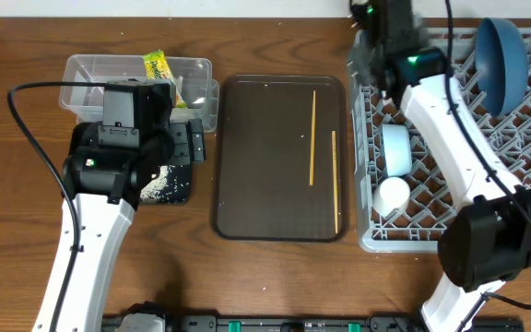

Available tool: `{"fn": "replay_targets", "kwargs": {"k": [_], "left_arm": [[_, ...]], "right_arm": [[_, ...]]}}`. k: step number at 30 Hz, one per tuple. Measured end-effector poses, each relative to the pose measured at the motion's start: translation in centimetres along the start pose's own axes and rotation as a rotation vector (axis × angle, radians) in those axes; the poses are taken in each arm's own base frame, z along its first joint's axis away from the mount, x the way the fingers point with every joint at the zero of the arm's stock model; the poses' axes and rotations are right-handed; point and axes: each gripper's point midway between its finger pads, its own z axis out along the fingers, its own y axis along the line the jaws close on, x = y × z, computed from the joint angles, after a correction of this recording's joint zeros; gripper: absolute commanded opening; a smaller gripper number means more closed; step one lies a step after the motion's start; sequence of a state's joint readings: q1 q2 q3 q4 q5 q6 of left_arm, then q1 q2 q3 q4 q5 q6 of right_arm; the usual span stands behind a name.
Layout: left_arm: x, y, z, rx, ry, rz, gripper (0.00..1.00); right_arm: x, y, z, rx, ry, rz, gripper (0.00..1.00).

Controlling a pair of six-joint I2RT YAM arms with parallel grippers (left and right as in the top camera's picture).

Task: Sort waste into correct bins and load items into the dishwasher rack
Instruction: 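Carry the blue plate to the rack's back right corner, then move right gripper to the right chopstick and grasp it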

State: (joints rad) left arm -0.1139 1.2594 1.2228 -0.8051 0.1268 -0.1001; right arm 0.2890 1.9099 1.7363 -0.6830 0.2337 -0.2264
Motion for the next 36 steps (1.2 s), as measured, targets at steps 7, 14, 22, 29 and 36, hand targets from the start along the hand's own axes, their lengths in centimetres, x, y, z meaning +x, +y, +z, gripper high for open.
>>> {"fn": "replay_targets", "kwargs": {"k": [7, 14, 22, 29, 36], "left_arm": [[0.0, 0.0, 0.0, 0.000, 0.000, 0.000, 0.90], [0.0, 0.0, 0.0, 0.000, 0.000, 0.000, 0.90], [0.0, 0.0, 0.0, 0.000, 0.000, 0.000, 0.90], [0.0, 0.0, 0.0, 0.000, 0.000, 0.000, 0.90], [0.0, 0.0, 0.0, 0.000, 0.000, 0.000, 0.90]], "right_arm": [[1.1, 8.4, -1.7, -0.361, 0.067, 0.133, 0.99], [2.6, 12.7, -2.1, -0.447, 0.150, 0.285, 0.58], [8.3, 16.0, -0.8, -0.296, 0.314, 0.419, 0.55], [9.9, 16.5, -0.5, -0.223, 0.340, 0.458, 0.49], [11.8, 17.8, 1.3, -0.229, 0.414, 0.471, 0.47]]}}
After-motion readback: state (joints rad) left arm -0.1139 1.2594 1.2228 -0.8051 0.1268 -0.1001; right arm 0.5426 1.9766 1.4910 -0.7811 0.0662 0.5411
